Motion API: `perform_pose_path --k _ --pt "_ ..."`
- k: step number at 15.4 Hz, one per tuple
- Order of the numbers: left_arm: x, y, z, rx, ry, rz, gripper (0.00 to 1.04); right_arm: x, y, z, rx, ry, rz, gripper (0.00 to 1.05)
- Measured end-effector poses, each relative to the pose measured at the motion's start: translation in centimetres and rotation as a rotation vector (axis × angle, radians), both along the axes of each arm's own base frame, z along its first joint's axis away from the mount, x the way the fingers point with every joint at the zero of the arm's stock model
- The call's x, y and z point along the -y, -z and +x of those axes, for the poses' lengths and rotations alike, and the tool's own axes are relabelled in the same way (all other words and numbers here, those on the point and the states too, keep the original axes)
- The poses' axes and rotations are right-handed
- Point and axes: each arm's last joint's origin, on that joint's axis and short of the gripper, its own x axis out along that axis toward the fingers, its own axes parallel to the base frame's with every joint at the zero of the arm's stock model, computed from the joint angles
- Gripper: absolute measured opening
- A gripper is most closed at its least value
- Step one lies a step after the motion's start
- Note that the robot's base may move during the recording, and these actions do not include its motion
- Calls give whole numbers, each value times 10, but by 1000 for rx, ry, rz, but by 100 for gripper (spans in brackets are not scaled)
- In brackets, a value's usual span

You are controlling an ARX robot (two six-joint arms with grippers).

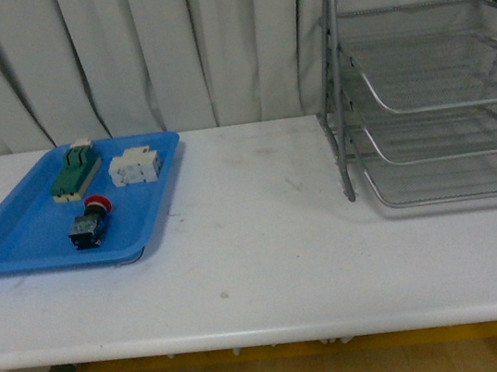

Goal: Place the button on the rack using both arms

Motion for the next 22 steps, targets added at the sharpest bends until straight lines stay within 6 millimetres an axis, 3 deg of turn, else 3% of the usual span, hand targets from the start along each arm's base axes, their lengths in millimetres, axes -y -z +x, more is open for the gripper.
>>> perform_pose_path --k 22 --pt "0 0 0 0 0 0 98 0 0 0 0 0 0 98"
